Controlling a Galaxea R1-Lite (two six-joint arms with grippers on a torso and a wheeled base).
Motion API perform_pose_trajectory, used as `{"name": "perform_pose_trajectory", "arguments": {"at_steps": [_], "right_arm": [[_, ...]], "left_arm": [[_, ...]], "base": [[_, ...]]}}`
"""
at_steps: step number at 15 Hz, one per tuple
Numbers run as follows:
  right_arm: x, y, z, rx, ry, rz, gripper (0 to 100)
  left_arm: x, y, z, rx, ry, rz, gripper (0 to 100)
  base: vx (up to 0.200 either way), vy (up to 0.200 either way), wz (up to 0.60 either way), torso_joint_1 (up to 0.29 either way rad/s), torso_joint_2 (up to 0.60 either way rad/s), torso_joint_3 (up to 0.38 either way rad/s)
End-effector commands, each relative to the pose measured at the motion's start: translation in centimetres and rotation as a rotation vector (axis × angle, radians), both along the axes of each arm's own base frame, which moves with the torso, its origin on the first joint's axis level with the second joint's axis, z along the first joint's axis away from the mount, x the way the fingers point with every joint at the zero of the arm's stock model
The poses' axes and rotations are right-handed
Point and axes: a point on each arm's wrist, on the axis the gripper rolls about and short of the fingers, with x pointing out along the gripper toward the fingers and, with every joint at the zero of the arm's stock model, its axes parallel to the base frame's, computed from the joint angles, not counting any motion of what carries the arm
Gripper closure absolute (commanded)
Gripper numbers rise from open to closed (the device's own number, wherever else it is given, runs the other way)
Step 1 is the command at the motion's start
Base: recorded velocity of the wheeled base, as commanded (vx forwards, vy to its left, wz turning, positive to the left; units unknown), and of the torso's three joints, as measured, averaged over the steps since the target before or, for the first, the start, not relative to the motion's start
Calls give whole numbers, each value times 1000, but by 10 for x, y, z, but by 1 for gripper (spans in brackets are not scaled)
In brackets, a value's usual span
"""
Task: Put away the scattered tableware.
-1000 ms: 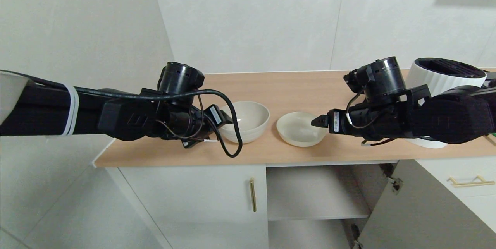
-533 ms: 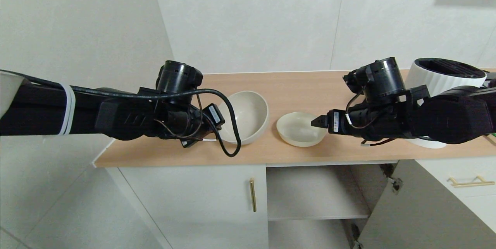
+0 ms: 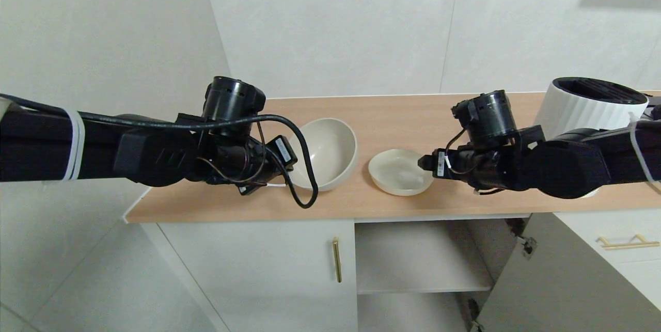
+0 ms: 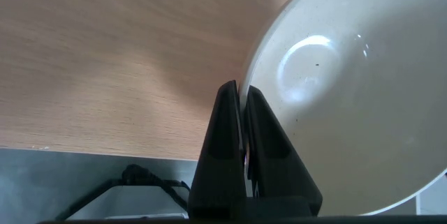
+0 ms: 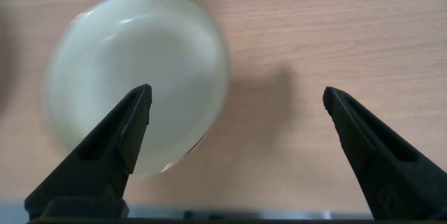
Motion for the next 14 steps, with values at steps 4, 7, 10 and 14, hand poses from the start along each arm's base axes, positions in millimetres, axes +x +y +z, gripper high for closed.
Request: {"name": "perform_pose_trajectory", "arguments": {"at_steps": [4, 7, 10, 14], "right_arm": [[10, 5, -22, -34, 38, -6, 0], [10, 5, -23, -36, 39, -5, 0], [10, 5, -23, -36, 41, -4, 0], [12, 7, -28, -41, 51, -3, 100]], "left_arm": [[-1, 1, 2, -2, -5, 2, 100], [-1, 2, 4, -4, -10, 4, 100], [-1, 2, 4, -3, -11, 5, 100], [-2, 2, 5, -6, -11, 5, 100]], "base": [[0, 0, 0, 0, 0, 0], [0, 0, 0, 0, 0, 0], [0, 0, 0, 0, 0, 0], [0, 0, 0, 0, 0, 0]]}}
